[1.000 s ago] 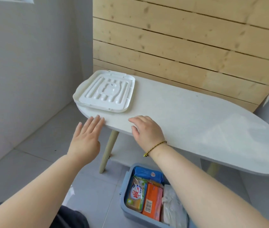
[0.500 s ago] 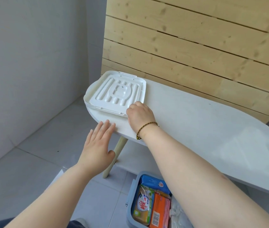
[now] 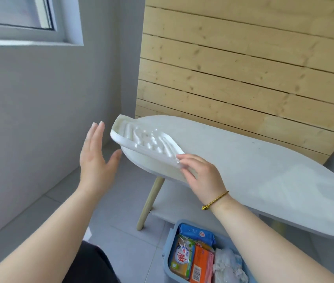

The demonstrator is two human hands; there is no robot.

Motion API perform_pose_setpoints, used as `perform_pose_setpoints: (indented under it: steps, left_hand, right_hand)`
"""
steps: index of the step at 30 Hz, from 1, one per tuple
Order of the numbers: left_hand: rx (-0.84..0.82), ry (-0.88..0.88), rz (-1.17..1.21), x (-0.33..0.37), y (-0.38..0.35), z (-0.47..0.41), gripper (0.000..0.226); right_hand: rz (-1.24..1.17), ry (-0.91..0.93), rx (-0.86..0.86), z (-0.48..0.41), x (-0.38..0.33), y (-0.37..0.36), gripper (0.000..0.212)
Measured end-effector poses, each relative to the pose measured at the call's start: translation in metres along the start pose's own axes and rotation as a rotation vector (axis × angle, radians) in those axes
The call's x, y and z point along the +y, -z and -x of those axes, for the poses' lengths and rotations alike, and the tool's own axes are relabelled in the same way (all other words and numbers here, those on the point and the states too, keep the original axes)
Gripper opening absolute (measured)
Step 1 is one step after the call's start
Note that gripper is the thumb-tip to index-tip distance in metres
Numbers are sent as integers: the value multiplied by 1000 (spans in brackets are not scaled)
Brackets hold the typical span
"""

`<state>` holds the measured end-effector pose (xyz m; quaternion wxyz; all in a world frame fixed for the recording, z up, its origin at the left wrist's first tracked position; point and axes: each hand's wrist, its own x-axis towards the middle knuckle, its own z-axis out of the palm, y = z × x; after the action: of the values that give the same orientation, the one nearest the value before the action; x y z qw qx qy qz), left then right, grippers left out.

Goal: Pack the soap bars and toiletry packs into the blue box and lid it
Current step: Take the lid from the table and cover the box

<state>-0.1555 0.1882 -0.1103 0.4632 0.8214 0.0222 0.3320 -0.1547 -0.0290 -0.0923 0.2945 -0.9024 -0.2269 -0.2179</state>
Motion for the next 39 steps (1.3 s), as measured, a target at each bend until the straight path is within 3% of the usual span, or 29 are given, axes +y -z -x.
perform_pose_setpoints:
  steps: [3,6,9,13,16,22,31,36,39]
  left_hand:
    - [3,-160,-139,20,29,-5,42]
    - [-64,-315,-240,44,49,-10,45]
    - [-161,-442,-281,75,62,-6,35]
    - [-169,-582,-346,108,68,13,26]
    - [-193,-556,-254,133,63,30,35]
    - [-385,-557,-147,135,20,57,29]
    - [-691,-391,-119,70,-91,114,34]
    - [-829,-240,-196,21,-145,148,41]
    - [-883,-224,-286,-6,-166,164,53]
  right_hand:
    - [-121,-23,15,26,-13,17,19]
    - [-215,-53,10,45,-20,29,17]
    - [-272,-116,-41,62,-26,42,22]
    - [-370,-194,-135,80,-30,62,38]
    - [-440,-242,-118,92,-33,76,47]
    - [-575,-403,-34,127,-15,75,31]
    - [-779,-913,-18,201,52,15,28]
    - [-810,-1082,-82,226,88,-8,19]
    - [-888,-1189,32,233,113,-11,16]
